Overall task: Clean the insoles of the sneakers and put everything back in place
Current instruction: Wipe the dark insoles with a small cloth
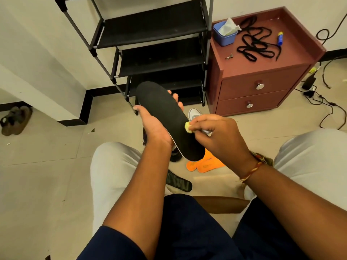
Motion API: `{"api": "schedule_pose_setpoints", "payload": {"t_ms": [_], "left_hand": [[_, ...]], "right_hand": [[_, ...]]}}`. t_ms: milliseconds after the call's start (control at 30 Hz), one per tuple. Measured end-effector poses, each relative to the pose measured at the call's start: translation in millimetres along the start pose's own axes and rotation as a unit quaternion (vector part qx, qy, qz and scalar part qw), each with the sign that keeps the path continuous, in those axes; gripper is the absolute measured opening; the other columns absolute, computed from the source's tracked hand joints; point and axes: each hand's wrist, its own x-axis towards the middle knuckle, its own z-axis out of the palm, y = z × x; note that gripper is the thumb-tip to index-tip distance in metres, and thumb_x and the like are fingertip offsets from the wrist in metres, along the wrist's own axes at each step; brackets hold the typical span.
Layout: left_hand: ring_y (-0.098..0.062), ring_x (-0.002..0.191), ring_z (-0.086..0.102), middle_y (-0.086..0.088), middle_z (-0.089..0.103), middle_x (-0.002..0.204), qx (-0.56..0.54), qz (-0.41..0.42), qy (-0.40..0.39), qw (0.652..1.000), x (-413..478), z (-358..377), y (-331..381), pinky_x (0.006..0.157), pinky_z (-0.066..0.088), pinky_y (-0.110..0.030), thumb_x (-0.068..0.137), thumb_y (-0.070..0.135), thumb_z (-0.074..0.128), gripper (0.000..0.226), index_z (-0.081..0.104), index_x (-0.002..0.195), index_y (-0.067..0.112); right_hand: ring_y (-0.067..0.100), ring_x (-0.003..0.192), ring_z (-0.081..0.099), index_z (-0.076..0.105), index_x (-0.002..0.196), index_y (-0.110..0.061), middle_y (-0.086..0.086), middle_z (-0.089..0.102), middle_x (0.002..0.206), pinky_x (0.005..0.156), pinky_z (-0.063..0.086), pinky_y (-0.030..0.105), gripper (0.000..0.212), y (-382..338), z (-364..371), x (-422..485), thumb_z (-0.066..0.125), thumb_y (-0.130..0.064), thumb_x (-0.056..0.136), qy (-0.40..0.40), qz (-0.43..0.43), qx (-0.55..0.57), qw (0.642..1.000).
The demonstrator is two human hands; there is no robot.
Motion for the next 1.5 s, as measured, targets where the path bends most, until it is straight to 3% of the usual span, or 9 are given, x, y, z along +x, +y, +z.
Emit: {"api": "schedule_pose_setpoints", "payload": {"t_ms": [133,233,500,600,767,933,1167,1333,1500], "left_hand": [[-0.03,0.116,0.065,-0.018,0.062,0.137,0.022,-0.01,-0.035,0.999,-17.4,10.2,-14.5,0.096,0.051,-0.043,0.09,0.083,0.024,0.098,0.061,0.135,0.005],[-0.029,0.115,0.066,-0.015,0.066,0.131,0.033,-0.031,-0.074,0.996,-19.2,10.3,-18.7,0.102,0.05,-0.044,0.091,0.082,0.022,0.094,0.064,0.131,0.008],[-0.029,0.121,0.064,-0.014,0.067,0.13,0.117,-0.075,-0.103,0.985,-28.5,12.9,-35.1,0.114,0.042,-0.047,0.086,0.086,0.028,0.093,0.067,0.13,0.013],[-0.028,0.12,0.065,-0.013,0.07,0.126,0.167,-0.101,-0.133,0.972,-42.6,19.2,-46.1,0.11,0.046,-0.045,0.092,0.077,0.026,0.079,0.07,0.125,0.021],[-0.027,0.111,0.07,-0.014,0.073,0.118,0.208,-0.123,-0.156,0.958,-47.9,21.8,-48.6,0.091,0.059,-0.037,0.097,0.07,0.023,0.077,0.063,0.133,0.015],[-0.027,0.113,0.068,-0.013,0.07,0.124,0.241,-0.131,-0.171,0.946,-40.2,18.5,-51.3,0.107,0.048,-0.045,0.093,0.077,0.017,0.083,0.064,0.128,0.018],[-0.027,0.104,0.071,-0.015,0.071,0.121,0.067,-0.088,-0.078,0.991,-12.0,4.8,-30.9,0.085,0.06,-0.039,0.089,0.083,0.023,0.094,0.069,0.123,0.009],[-0.029,0.101,0.07,-0.016,0.072,0.12,0.027,-0.08,-0.032,0.996,-6.7,0.6,-27.0,0.088,0.057,-0.038,0.089,0.084,0.021,0.093,0.069,0.121,0.011],[-0.03,0.112,0.067,-0.015,0.072,0.121,0.036,-0.085,-0.017,0.996,-4.4,-3.4,-25.9,0.095,0.054,-0.041,0.088,0.084,0.022,0.091,0.061,0.134,0.016]], "right_hand": [[0.019,0.091,0.068,0.079,0.094,-0.011,0.001,0.075,0.101,0.085,0.055,0.031,0.017,-7.5,9.4,-1.2,0.071,-0.004,0.082,-0.084,-0.073,-0.05,0.993],[0.022,0.092,0.068,0.078,0.097,-0.009,0.004,0.075,0.102,0.085,0.058,0.039,0.017,13.6,0.1,13.6,0.073,-0.003,0.083,-0.002,-0.023,-0.1,0.995],[0.021,0.095,0.067,0.078,0.097,-0.011,0.002,0.074,0.103,0.089,0.055,0.035,0.018,8.5,5.4,17.5,0.07,-0.003,0.083,-0.007,-0.061,-0.098,0.993],[0.023,0.097,0.068,0.078,0.098,-0.009,0.004,0.074,0.104,0.09,0.055,0.037,0.018,26.1,-10.2,35.5,0.07,-0.002,0.084,0.081,-0.009,-0.123,0.989],[0.02,0.102,0.066,0.078,0.101,-0.01,0.002,0.073,0.108,0.093,0.053,0.033,0.017,23.3,-13.3,35.3,0.068,-0.005,0.088,0.064,-0.05,-0.119,0.99],[0.015,0.098,0.066,0.078,0.101,-0.009,0.004,0.073,0.105,0.096,0.052,0.027,0.019,49.8,-28.1,46.5,0.066,-0.003,0.088,0.139,0.116,-0.087,0.98],[0.016,0.083,0.064,0.075,0.095,-0.011,0.005,0.072,0.094,0.074,0.057,0.031,0.012,70.3,-14.4,24.6,0.064,-0.015,0.093,0.003,0.38,0.132,0.915],[0.013,0.077,0.056,0.075,0.1,0.0,0.011,0.072,0.097,0.063,0.051,0.021,0.032,51.5,1.4,8.4,0.064,-0.03,0.096,-0.191,0.409,0.278,0.848],[0.007,0.072,0.053,0.074,0.106,-0.004,0.0,0.068,0.087,0.057,0.047,0.018,0.03,45.7,6.0,6.5,0.066,-0.03,0.095,-0.216,0.426,0.294,0.828]]}}
